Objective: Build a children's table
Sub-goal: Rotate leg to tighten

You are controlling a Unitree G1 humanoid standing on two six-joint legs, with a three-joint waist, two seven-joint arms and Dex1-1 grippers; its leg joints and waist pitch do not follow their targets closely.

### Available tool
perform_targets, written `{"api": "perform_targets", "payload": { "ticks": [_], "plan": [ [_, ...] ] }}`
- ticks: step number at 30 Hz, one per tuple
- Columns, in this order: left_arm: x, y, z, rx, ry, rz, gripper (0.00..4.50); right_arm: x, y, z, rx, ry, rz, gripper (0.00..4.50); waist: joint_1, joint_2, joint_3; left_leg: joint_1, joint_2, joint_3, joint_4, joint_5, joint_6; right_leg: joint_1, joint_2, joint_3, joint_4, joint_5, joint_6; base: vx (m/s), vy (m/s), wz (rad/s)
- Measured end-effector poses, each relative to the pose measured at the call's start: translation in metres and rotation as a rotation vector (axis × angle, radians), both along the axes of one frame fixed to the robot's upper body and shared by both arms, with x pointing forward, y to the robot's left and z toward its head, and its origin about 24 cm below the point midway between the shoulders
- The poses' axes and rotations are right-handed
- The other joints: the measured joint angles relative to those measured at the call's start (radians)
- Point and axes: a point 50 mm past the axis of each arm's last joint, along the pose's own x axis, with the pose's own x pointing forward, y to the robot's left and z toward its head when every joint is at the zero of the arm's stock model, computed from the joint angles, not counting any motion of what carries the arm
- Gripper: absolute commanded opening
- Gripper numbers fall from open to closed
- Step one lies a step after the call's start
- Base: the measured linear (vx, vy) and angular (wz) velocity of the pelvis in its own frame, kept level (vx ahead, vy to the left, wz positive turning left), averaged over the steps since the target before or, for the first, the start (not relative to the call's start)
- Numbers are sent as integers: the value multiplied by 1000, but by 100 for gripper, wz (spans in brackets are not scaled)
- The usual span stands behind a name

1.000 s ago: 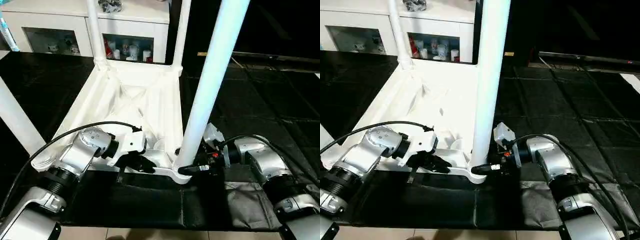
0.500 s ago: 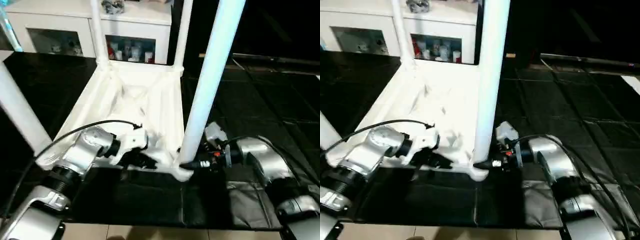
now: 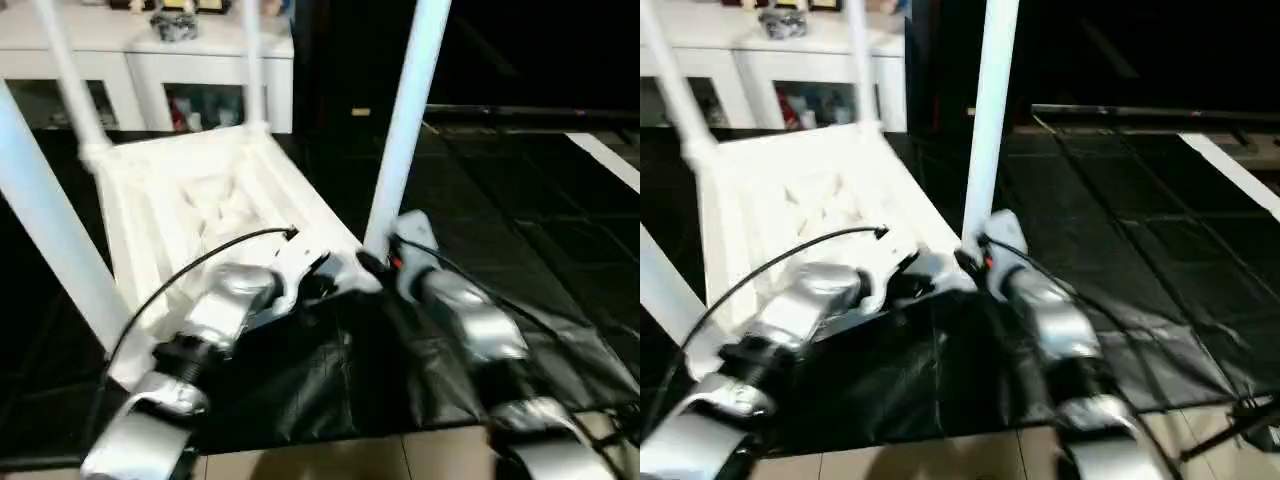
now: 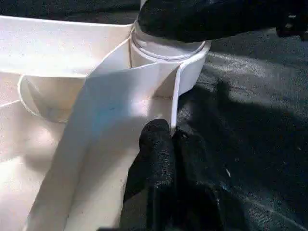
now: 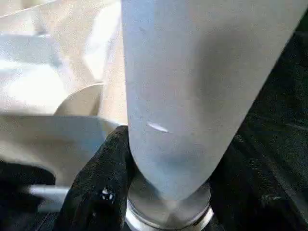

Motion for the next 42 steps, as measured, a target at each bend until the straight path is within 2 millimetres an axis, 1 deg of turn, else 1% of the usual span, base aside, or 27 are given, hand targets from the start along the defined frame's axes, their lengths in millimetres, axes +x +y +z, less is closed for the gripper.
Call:
{"api": "perform_targets", "payload": {
  "ticks": [2, 5, 8, 11, 12, 14, 15, 16, 17, 19, 20, 21, 22, 23, 25, 27, 30, 32, 34, 36, 37, 39, 40, 41, 42],
  "plan": [
    [0, 0, 0, -3, 3, 6, 0, 0, 2, 0, 6, 4, -18, 266, -5, 0, 0, 0, -1, 1, 0, -1, 1, 1, 0, 1, -1, 0, 0, 0, 0, 0],
    [0, -1, 1, -7, -3, -4, 0, -1, 2, 1, 14, -9, -9, 275, -6, 0, 0, -1, -1, 1, 0, -1, 1, 0, -1, 2, 1, 0, 0, 0, 0, 0],
    [0, 4, 4, -2, -13, -32, 0, -3, 2, 1, 29, -20, 13, 315, -6, 1, 0, -1, -1, 1, -2, -1, 1, -2, 0, 4, 5, 1, -1, 0, 0, 0],
    [-1, 9, 5, 4, -24, -72, 0, -6, 0, 2, 47, -32, 67, 324, -1, 1, 0, 0, -1, 3, -5, -1, 1, -4, 2, 9, 11, 5, -6, 0, 0, 0],
    [-1, 12, 6, 1, -23, -87, 0, -7, -3, 1, 58, -36, 94, 343, 0, 0, 0, -1, 0, 3, -6, -1, 1, -5, 2, 10, 13, 8, -7, 0, 0, 0],
    [-3, 20, 8, 11, -27, -126, 0, -10, -9, 0, 63, -36, 170, 360, 6, -2, 0, -1, 0, 5, -6, -1, 0, -10, 2, 16, 25, 11, -7, 0, 0, 0],
    [-4, 24, 9, 10, -28, -147, 0, -11, -14, 1, 55, -33, 207, 360, 10, -3, 0, -1, 0, 7, -7, -1, 0, -14, 3, 20, 30, 11, -7, 0, 0, 0],
    [-6, 28, 10, 9, -31, -171, 0, -12, -17, 1, 58, -30, 236, 374, 15, -5, 1, -3, 0, 9, -7, 0, 0, -20, 4, 24, 37, 11, -7, 0, 0, 0],
    [-6, 31, 12, 10, -36, -203, 0, -13, -20, 2, 65, -29, 271, 374, 22, -5, 1, -6, 0, 12, -6, 0, -1, -25, 5, 27, 45, 12, -8, 46, -50, 8],
    [-8, 34, 14, 15, -40, -246, 0, -15, -24, 3, 73, -25, 326, 398, 35, -5, 1, -4, 2, 17, -8, 0, 0, -28, 6, 29, 51, 12, -11, 54, -46, 9],
    [-10, 38, 16, 21, -41, -302, 0, -18, -29, 6, 74, -24, 413, 408, 48, -5, 1, -7, 3, 19, -9, 0, 0, -35, 6, 30, 59, 7, -13, 55, -30, 3],
    [-12, 41, 17, 23, -36, -333, 0, -20, -33, 8, 74, -23, 458, 408, 55, -5, 1, -9, 4, 20, -9, 2, 2, -37, 7, 30, 61, 5, -14, 55, -30, 3],
    [-13, 44, 18, 27, -36, -364, 0, -22, -37, 10, 69, -22, 502, 433, 62, -5, 1, -9, 5, 21, -9, 3, 4, -39, 7, 31, 62, 3, -14, 0, 0, 0],
    [-15, 48, 19, 31, -31, -407, 0, -24, -43, 13, 67, -15, 563, 442, 68, -5, 1, -9, 5, 23, -8, 2, 4, -39, 7, 31, 63, 2, -16, 0, 0, 0],
    [-18, 55, 20, 44, -12, -464, 0, -27, -53, 18, 63, -14, 634, 445, 74, -5, 1, -9, 5, 24, -7, 1, 3, -39, 6, 32, 63, 1, -17, 0, 0, 0],
    [-19, 58, 21, 51, -4, -495, 0, -29, -56, 20, 66, -20, 676, 448, 76, -5, 1, -8, 4, 26, -5, 1, 2, -38, 6, 35, 63, 1, -17, 0, 0, 0],
    [-22, 60, 20, 64, 6, -551, 0, -32, -55, 22, 62, -12, 772, 448, 79, -5, 1, -6, 3, 28, -4, -1, -1, -37, 6, 41, 65, 1, -17, 0, 0, 0],
    [-24, 61, 20, 69, 14, -592, 0, -33, -55, 24, 67, -4, 828, 448, 85, -5, 1, -5, 3, 30, -4, -2, -2, -36, 6, 44, 66, 1, -16, 0, 0, 0],
    [-26, 61, 21, 77, 20, -638, 0, -36, -56, 25, 87, 12, 890, 448, 97, -6, 1, -4, 3, 32, -4, -2, -2, -36, 6, 48, 66, 1, -16, 0, 0, 0],
    [-27, 61, 21, 80, 27, -666, 0, -37, -53, 24, 94, 29, 935, 448, 100, -6, 1, -4, 3, 34, -3, -1, -2, -35, 6, 50, 67, 1, -16, 0, 0, 0],
    [-28, 60, 21, 82, 30, -684, 0, -38, -51, 23, 97, 43, 958, 421, 103, -6, 1, -4, 3, 34, -2, -1, -2, -35, 6, 51, 68, 1, -15, 0, 0, 0],
    [-28, 59, 21, 83, 29, -704, 0, -39, -49, 21, 107, 57, 977, 421, 105, -6, 1, -5, 3, 35, -1, -1, -1, -35, 6, 53, 69, 0, -15, 0, 0, 0],
    [-28, 57, 21, 84, 30, -710, 0, -39, -48, 20, 108, 64, 990, 395, 106, -7, 2, -5, 3, 35, 0, -1, -1, -35, 6, 53, 69, 0, -14, 0, 0, 0],
    [-28, 57, 22, 86, 30, -714, 0, -39, -47, 19, 107, 68, 997, 383, 106, -7, 2, -5, 3, 35, 0, -1, -1, -35, 6, 53, 70, 0, -14, 0, 0, 0],
    [-27, 56, 22, 89, 30, -719, 0, -40, -46, 18, 110, 74, 1001, 383, 107, -8, 2, -5, 3, 35, 0, -1, -1, -35, 6, 53, 70, 0, -14, 0, 0, 0]
  ]
}}
